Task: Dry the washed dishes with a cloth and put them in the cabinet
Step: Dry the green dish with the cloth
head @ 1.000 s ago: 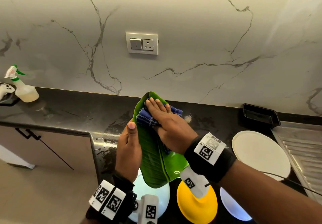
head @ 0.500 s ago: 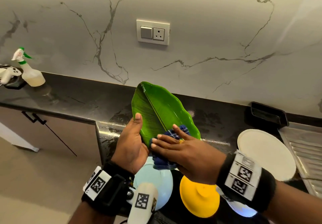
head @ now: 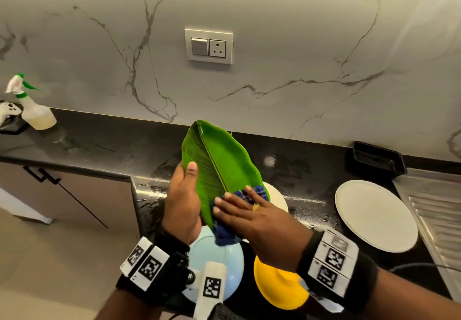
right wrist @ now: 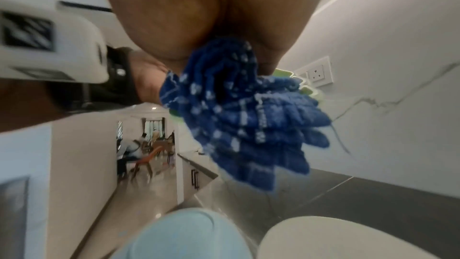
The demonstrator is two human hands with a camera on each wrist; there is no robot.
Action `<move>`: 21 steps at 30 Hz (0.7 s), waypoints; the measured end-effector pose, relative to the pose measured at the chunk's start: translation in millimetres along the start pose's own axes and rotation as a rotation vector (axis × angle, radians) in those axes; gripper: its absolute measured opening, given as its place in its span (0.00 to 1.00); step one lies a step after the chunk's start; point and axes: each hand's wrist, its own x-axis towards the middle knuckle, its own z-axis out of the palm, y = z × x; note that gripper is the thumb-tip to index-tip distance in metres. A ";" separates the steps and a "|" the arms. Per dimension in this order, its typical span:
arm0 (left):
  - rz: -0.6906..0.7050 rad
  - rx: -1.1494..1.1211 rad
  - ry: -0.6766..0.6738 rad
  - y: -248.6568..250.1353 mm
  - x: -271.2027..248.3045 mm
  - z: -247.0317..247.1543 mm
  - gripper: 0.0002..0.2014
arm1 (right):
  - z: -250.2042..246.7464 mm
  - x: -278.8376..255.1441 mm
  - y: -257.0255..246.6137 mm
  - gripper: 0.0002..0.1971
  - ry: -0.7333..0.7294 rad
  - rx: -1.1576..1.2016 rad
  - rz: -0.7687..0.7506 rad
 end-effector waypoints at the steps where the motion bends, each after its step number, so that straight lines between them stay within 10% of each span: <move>1: 0.078 0.069 0.019 -0.9 3.5 -2.9 0.14 | -2.1 -10.9 2.8 0.36 -0.012 -0.065 -0.044; 9: 0.454 0.481 0.008 4.5 0.9 0.9 0.12 | -27.9 -17.0 43.3 0.32 -0.038 -0.352 0.071; 15: 0.389 0.536 -0.127 -6.4 -8.1 6.4 0.11 | -83.3 48.9 70.2 0.36 -0.004 -0.273 0.143; 21: 0.435 0.506 0.011 14.1 6.6 -0.8 0.13 | -65.9 31.3 61.5 0.29 0.055 -0.105 0.073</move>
